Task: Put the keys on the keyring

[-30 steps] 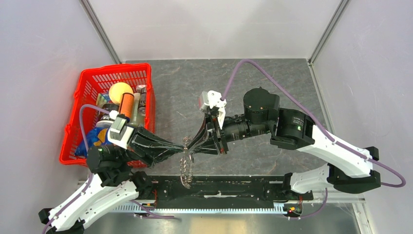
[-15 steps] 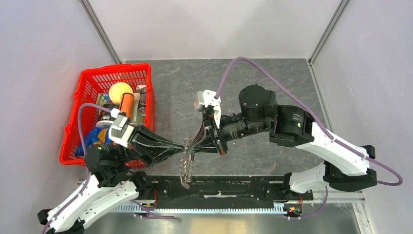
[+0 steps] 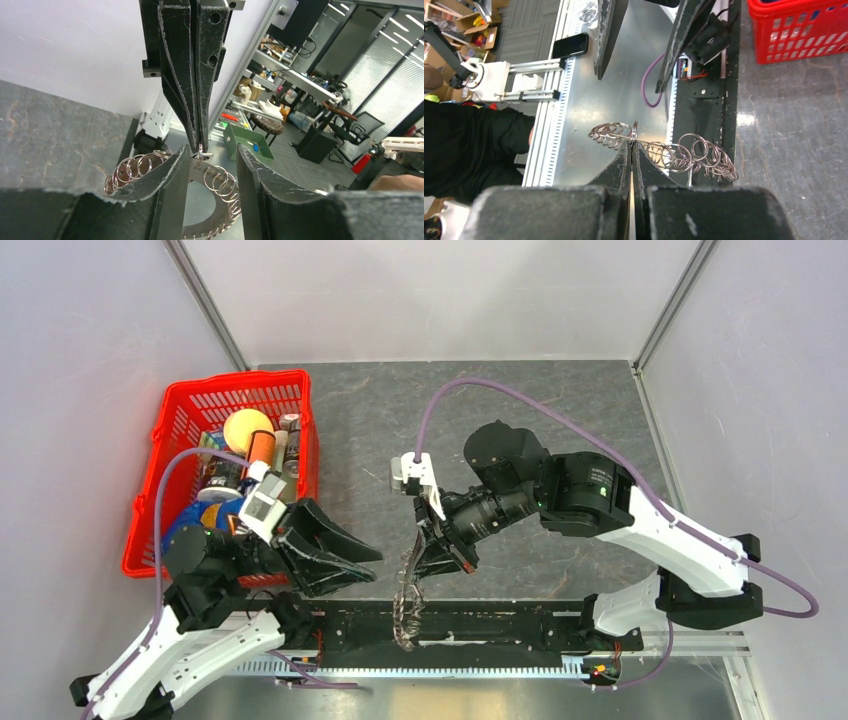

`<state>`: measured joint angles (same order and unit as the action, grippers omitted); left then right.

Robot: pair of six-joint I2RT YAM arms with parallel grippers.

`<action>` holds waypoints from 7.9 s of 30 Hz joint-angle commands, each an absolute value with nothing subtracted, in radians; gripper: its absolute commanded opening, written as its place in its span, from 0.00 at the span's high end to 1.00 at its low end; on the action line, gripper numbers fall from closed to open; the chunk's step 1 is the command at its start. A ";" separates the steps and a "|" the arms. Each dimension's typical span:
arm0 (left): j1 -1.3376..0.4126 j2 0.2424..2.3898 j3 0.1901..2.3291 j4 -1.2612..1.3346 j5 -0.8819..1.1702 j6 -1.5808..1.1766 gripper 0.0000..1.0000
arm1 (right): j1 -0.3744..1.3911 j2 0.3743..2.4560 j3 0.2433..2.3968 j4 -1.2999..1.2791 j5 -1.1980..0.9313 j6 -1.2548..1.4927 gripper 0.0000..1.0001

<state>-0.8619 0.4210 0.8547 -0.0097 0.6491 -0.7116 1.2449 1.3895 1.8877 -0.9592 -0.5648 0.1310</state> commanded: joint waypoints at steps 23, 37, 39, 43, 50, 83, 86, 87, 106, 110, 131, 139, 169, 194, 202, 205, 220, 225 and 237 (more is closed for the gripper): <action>-0.865 0.515 0.853 -0.124 0.852 -0.700 0.56 | 1.190 1.495 1.916 -0.942 -0.730 0.199 1.00; -0.865 0.531 0.851 -0.149 0.874 -0.687 0.79 | 1.190 1.496 1.911 -0.933 -0.715 0.200 1.00; -0.866 0.538 0.850 -0.150 0.875 -0.685 0.79 | 1.190 1.496 1.911 -0.934 -0.712 0.198 1.00; -0.866 0.554 0.851 -0.152 0.876 -0.680 0.85 | 1.190 1.490 1.907 -0.933 -0.709 0.192 1.00; -0.866 0.573 0.848 -0.157 0.873 -0.662 0.98 | 1.190 1.473 1.908 -0.942 -0.700 0.173 1.00; -0.866 0.458 0.813 0.079 0.684 -0.688 0.98 | 1.189 1.309 1.748 -0.761 -0.562 0.202 0.63; -0.866 0.459 0.812 0.090 0.680 -0.689 0.98 | 1.191 1.314 1.747 -0.757 -0.568 0.205 0.63; -0.866 0.459 0.812 0.091 0.678 -0.689 0.98 | 1.192 1.315 1.747 -0.755 -0.571 0.208 0.63; -0.866 0.458 0.807 0.100 0.651 -0.688 0.98 | 1.196 1.327 1.744 -0.735 -0.610 0.217 0.81; -0.866 0.453 0.807 0.095 0.638 -0.680 0.98 | 1.197 1.321 1.734 -0.735 -0.621 0.214 1.00; -0.865 0.439 0.807 0.119 0.558 -0.673 0.98 | 1.201 1.246 1.625 -0.617 -0.615 0.262 1.00; -0.865 0.436 0.808 0.129 0.554 -0.678 0.98 | 1.203 1.251 1.610 -0.587 -0.591 0.273 0.79; -0.866 0.418 0.795 0.137 0.529 -0.675 0.98 | 1.202 1.279 1.658 -0.532 -0.537 0.271 0.70; -0.865 0.497 0.818 0.064 0.684 -0.738 0.84 | 1.206 1.312 1.761 -0.730 -0.583 0.191 1.00; -0.866 0.546 0.837 0.006 0.771 -0.757 0.73 | 1.207 1.340 1.804 -0.885 -0.655 0.133 1.00; -0.866 0.554 0.844 0.006 0.776 -0.758 0.72 | 1.207 1.351 1.813 -0.914 -0.674 0.121 1.00; -0.866 0.592 0.841 -0.020 0.815 -0.756 0.73 | 1.207 1.394 1.858 -0.965 -0.678 0.096 1.00; -0.866 0.594 0.835 -0.022 0.831 -0.756 0.76 | 1.207 1.403 1.870 -0.969 -0.675 0.096 1.00; -0.866 0.592 0.836 -0.024 0.842 -0.747 0.83 | 1.207 1.435 1.888 -0.985 -0.655 0.100 1.00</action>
<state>-0.8658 0.5873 0.8089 -0.0242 0.8185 -0.7349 1.2026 1.4231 1.8355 -1.0180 -0.6502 0.1036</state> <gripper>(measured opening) 0.183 0.008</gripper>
